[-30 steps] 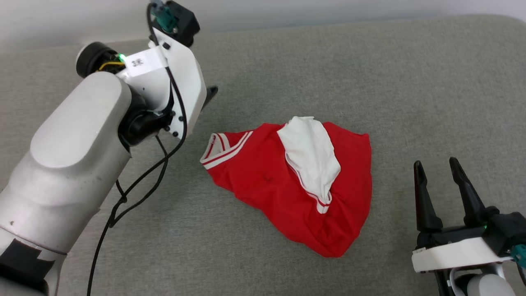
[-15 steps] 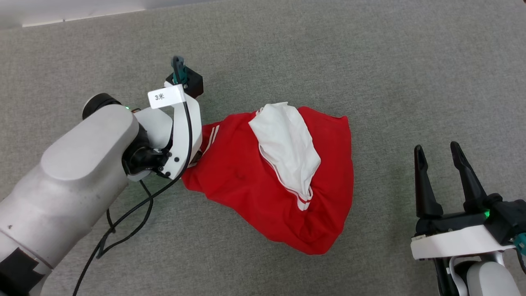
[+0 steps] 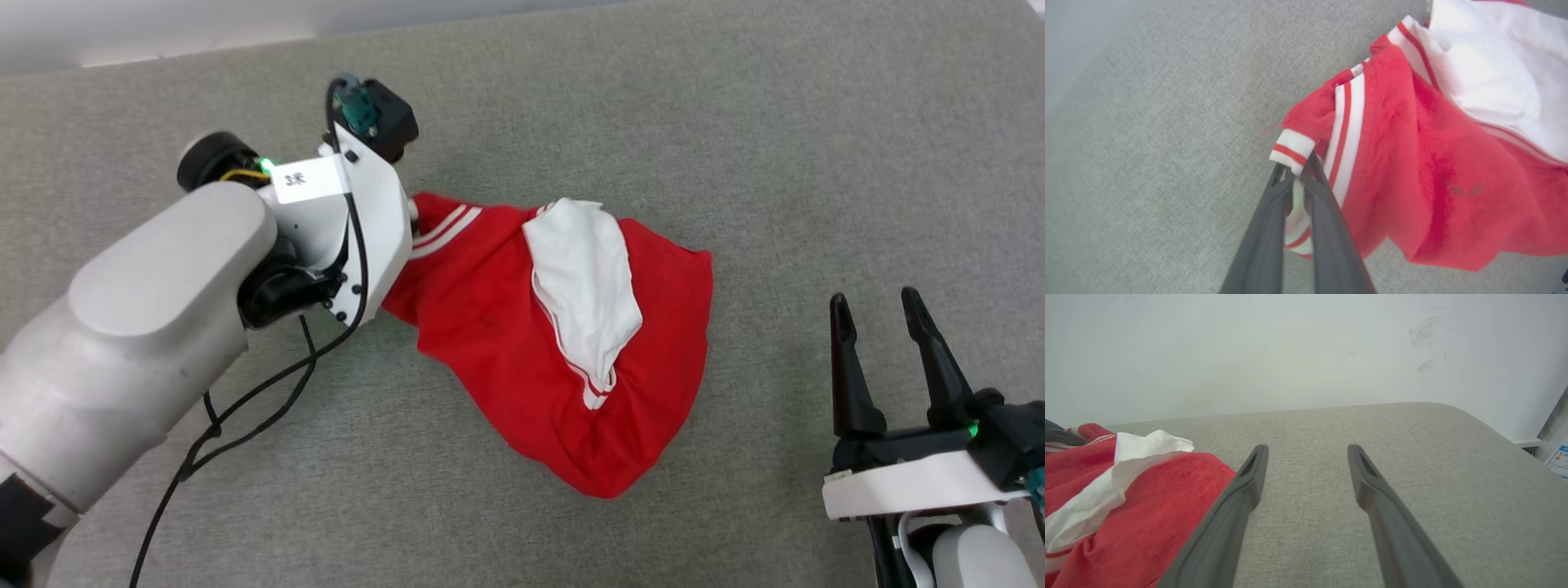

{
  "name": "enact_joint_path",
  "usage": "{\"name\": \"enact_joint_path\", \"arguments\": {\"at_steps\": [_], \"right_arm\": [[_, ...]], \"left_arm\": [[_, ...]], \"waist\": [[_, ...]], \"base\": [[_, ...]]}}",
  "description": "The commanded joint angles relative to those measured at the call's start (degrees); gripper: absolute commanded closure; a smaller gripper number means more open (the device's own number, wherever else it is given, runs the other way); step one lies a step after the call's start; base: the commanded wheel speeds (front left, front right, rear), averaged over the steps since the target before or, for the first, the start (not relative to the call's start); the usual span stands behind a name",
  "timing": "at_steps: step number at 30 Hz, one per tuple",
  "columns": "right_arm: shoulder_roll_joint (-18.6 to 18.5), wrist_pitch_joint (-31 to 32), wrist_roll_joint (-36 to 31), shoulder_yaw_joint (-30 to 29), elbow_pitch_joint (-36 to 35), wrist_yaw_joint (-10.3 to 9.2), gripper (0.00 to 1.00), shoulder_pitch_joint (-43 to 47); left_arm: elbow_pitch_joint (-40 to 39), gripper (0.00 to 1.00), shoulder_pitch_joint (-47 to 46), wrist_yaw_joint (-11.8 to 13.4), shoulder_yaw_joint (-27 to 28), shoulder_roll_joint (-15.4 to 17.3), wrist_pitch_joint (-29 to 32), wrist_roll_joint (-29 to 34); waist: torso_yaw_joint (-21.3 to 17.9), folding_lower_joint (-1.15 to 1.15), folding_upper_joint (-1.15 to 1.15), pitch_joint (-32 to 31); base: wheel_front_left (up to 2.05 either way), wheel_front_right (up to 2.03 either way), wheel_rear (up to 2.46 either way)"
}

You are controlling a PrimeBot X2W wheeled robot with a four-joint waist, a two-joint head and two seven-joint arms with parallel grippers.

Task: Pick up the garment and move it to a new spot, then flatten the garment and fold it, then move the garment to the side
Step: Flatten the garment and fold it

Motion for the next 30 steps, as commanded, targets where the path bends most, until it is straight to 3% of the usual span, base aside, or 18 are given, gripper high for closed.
{"name": "enact_joint_path", "arguments": {"at_steps": [1,5,8,12,19,20,24,30], "right_arm": [[0.1,-0.1,0.1,-0.2,0.2,-0.02,0.00,0.5],[0.1,-0.1,-0.2,-0.1,0.4,-0.02,0.00,1.8],[0.1,-0.1,-0.2,-0.3,0.5,-0.02,0.00,2.7],[0.1,-0.1,-0.4,-0.7,0.5,-0.02,0.00,3.7],[0.1,-0.1,-0.7,-1.0,0.6,-0.02,0.00,5.1],[0.1,-0.1,-0.9,-1.0,0.8,-0.02,0.00,5.7],[0.1,-0.1,-1.2,-0.9,1.0,-0.02,0.00,5.9],[0.1,-0.1,-1.8,-1.1,1.4,-0.02,0.00,6.9]], "left_arm": [[-0.4,1.00,-0.4,0.0,0.1,0.4,-0.9,0.3],[-2.7,1.00,-0.3,0.0,1.5,3.5,-8.0,1.3],[-5.0,1.00,2.4,1.4,2.7,5.8,-13.0,2.2],[-9.7,1.00,7.5,5.4,4.2,10.1,-18.7,2.0],[-16.3,1.00,23.1,13.7,5.8,16.2,-26.3,-3.8],[-18.0,1.00,30.5,16.2,5.1,17.7,-28.4,-6.8],[-19.1,1.00,38.2,18.7,3.9,18.6,-30.4,-9.9],[-19.1,1.00,45.3,19.4,1.2,18.1,-29.1,-13.2]], "waist": [[1.0,0.00,0.00,-1.2],[2.8,0.00,0.00,-3.5],[4.1,0.00,0.00,-5.2],[5.8,0.00,0.00,-6.9],[8.0,0.00,0.00,-8.5],[8.5,0.00,0.00,-9.0],[8.9,0.00,0.00,-9.5],[9.2,0.00,0.00,-10.6]], "base": [[0.00,0.00,0.00],[0.00,0.00,0.00],[0.00,0.00,0.00],[0.00,0.00,0.00],[0.00,0.00,0.00],[0.00,0.00,0.00],[0.00,0.00,0.00],[0.00,0.00,0.00]]}}
